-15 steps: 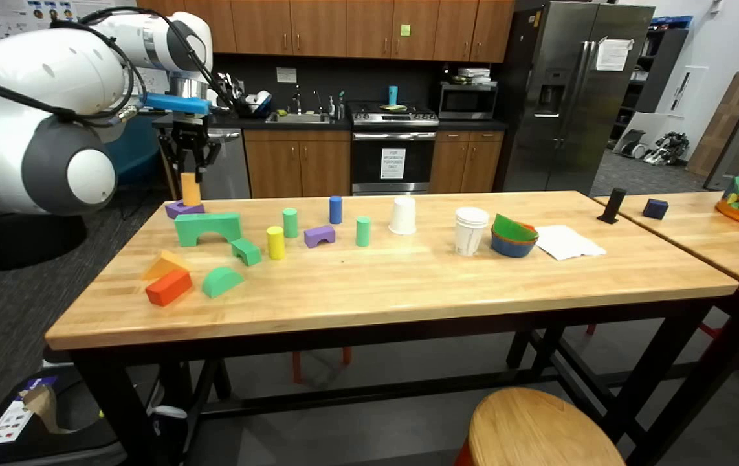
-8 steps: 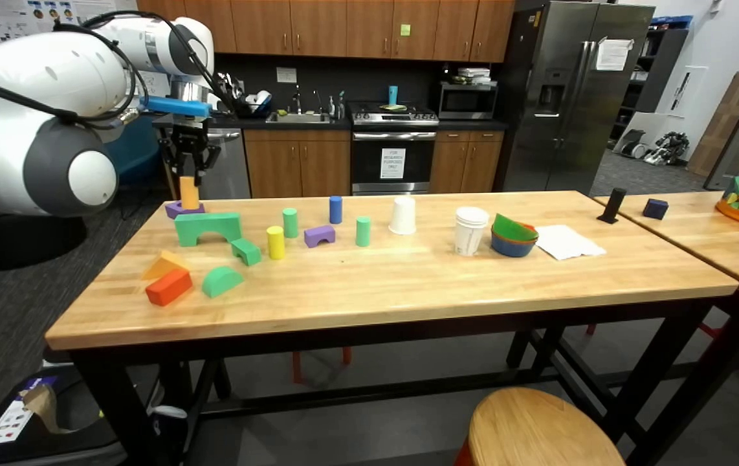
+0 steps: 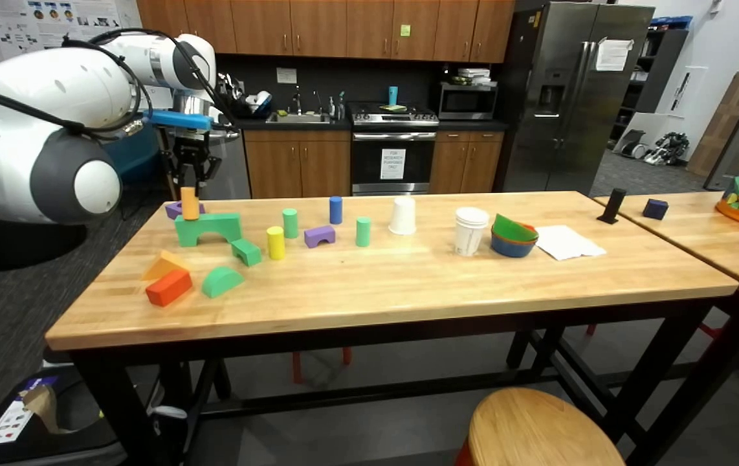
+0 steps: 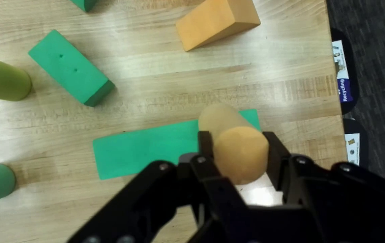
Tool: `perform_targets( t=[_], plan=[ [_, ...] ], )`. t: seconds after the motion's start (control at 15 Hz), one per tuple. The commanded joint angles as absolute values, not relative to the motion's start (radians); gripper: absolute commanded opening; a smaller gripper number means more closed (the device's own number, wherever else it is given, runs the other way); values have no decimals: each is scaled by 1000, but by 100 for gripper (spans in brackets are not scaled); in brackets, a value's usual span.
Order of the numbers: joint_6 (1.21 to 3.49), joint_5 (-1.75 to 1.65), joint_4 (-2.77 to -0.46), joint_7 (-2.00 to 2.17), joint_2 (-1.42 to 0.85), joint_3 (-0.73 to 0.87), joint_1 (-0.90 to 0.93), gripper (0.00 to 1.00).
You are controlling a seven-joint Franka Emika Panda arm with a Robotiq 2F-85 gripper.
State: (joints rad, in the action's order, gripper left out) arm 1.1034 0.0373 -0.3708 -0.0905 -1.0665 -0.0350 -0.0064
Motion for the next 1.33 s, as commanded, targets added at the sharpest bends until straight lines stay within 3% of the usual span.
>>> perform_targets(
  t=[0.0, 1.27],
  plan=[
    [1123, 37, -386, -96, -1058, -37, -3, 15],
    [1197, 46, -392, -83, -1036, -42, -3, 15]
  ],
)
